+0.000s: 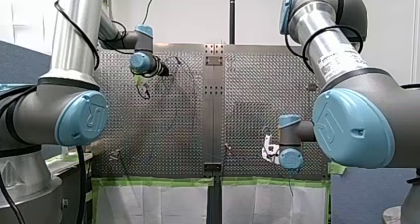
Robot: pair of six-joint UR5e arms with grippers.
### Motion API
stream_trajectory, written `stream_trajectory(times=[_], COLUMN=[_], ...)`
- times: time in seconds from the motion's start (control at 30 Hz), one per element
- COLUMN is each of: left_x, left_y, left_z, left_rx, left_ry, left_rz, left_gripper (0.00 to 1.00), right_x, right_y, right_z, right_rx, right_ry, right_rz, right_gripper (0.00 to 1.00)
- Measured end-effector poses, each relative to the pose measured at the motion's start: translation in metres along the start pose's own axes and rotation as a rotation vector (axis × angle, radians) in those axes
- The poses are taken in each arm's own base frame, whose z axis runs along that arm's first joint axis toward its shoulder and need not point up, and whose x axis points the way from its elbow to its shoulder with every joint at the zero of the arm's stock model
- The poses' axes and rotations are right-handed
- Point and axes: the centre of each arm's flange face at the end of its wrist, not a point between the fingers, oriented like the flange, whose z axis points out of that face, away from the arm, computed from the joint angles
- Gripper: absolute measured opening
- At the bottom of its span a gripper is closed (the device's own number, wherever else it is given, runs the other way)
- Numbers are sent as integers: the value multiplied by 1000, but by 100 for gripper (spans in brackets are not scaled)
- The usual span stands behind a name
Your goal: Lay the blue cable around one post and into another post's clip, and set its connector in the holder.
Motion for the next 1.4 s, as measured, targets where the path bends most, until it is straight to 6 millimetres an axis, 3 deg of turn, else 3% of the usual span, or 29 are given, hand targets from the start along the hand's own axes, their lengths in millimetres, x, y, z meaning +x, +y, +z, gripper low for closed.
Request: stream_trajectory(times=[0.53, 1.03, 1.4], left_x=[-23, -3, -16], left_y=[-20, -12, -28], left_z=[-20, -40, -60], left_rx=[-22, -29, -11], left_ry=[-69, -7, -10], left_rz=[-151, -179, -119], left_gripper=[100, 100, 100], right_x=[0, 0, 0], right_y=[0, 0, 0], right_z=[0, 0, 0], right_rx=[0, 0, -1], right_ry=[2, -2, -4], right_rz=[-3, -5, -5], right_gripper=[18, 18, 18])
